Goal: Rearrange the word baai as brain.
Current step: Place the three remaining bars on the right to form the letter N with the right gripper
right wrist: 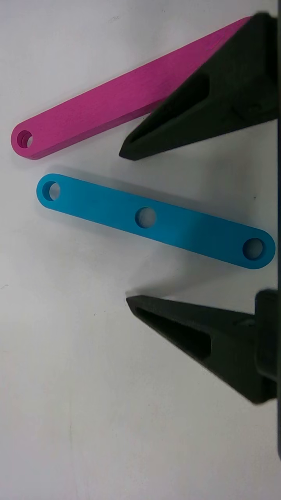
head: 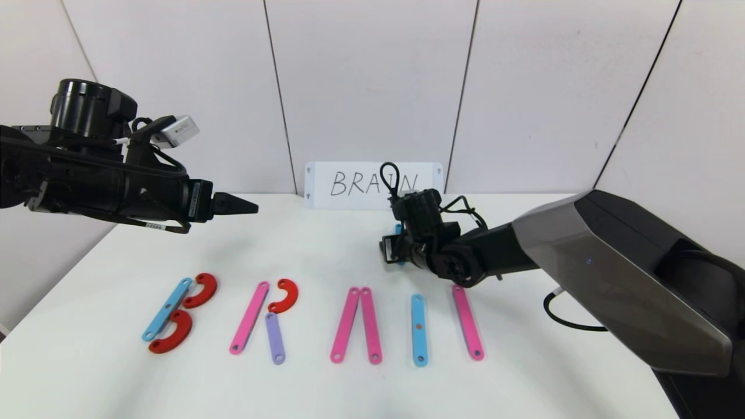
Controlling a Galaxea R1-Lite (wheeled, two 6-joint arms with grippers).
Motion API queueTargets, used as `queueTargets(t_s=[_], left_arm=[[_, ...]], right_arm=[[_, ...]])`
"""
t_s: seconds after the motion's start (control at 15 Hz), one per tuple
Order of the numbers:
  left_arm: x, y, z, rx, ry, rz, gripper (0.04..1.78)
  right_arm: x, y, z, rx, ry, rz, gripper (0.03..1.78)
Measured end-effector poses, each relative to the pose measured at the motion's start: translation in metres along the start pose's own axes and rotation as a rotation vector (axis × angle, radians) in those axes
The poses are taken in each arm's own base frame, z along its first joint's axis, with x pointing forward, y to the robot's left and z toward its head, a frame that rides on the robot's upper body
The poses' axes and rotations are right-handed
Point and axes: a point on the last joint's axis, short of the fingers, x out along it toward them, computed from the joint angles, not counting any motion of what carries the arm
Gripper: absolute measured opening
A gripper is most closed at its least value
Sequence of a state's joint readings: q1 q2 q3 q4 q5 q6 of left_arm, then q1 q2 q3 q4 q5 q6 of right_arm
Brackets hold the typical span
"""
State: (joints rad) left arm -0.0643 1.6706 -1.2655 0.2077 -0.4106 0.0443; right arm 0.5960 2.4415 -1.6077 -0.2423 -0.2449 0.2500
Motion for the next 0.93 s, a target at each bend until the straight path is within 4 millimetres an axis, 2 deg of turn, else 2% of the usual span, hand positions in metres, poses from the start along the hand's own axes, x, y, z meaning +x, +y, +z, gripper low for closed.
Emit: queueTargets(t_s=[0.27,0.4,0.93], left_arm=[[0.0000,0.0000,0.0000,0.001,0.000,0.000,1.73],[0.0000,-0.0001,0.0000,0.001,0.000,0.000,1.73],[-0.0001,0.0000,0.0002,0.000,-0.001,0.000,1.73]], right_arm=[[0.0005,0.0000,-0.0006,0.000,0.002,0.001,0.49],[0.0003,0.0005,-0.0007,0.000,0.002,0.002,0.30],[-0.0015,-0.0003,0.0011,0.002,0.001,-0.001,0.28]])
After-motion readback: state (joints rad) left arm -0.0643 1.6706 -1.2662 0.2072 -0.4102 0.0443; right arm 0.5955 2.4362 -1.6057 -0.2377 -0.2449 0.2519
